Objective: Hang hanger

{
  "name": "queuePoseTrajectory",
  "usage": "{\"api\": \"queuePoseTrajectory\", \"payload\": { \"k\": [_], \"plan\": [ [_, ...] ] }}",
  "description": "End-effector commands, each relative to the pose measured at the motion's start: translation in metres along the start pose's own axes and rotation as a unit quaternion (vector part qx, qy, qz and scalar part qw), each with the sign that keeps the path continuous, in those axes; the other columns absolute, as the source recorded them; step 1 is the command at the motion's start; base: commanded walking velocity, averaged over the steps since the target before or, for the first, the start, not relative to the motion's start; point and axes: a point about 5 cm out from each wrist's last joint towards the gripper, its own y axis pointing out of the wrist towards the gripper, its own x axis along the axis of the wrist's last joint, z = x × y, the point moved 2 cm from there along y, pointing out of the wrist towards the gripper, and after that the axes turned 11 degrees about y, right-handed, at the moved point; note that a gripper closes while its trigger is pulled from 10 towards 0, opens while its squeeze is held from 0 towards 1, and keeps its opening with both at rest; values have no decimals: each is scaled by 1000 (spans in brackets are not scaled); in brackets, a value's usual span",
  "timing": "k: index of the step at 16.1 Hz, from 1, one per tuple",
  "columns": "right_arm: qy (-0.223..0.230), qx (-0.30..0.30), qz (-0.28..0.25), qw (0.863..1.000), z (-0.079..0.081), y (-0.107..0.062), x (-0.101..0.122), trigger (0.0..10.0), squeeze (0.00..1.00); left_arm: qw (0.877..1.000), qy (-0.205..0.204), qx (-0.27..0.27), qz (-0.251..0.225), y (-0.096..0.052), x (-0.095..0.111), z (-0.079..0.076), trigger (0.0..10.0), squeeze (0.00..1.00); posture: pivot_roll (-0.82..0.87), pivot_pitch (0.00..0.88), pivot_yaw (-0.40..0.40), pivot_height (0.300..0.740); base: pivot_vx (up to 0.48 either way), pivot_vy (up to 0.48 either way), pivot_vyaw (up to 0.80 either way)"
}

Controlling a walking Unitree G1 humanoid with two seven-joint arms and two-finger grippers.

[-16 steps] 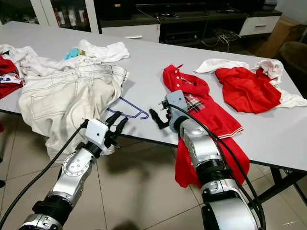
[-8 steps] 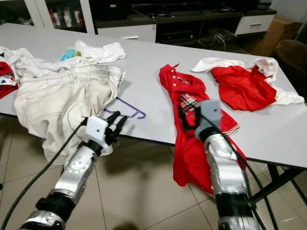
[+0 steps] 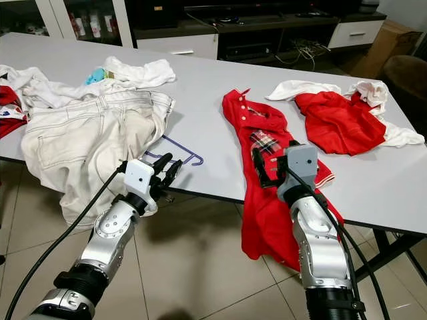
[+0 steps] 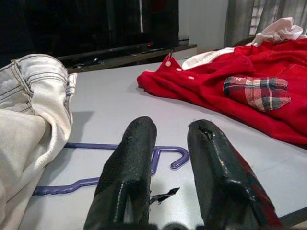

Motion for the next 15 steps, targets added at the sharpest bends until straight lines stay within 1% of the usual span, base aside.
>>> {"api": "queuePoseTrajectory", "payload": {
  "k": [1, 5, 10, 15],
  "plan": [
    [1, 2, 6, 1000, 1, -2, -2, 10000, 0, 1000, 4, -5, 4, 1, 0, -1, 10000, 0, -86, 0, -9, 740, 0, 0, 0],
    [3, -1, 8, 1000, 1, 1, -3, 10000, 0, 1000, 7, -2, 6, 0, -1, 1, 10000, 0, -76, 0, -6, 740, 0, 0, 0],
    [6, 2, 8, 1000, 4, 4, -3, 10000, 0, 1000, 11, 0, 5, 1, -1, 4, 10000, 0, -79, 0, 1, 740, 277, 0, 0],
    [4, 2, 8, 1000, 4, 5, -3, 10000, 0, 1000, 12, -3, 4, 3, 0, 3, 10000, 0, -81, 0, 0, 740, 305, 0, 0]
  ]
}}
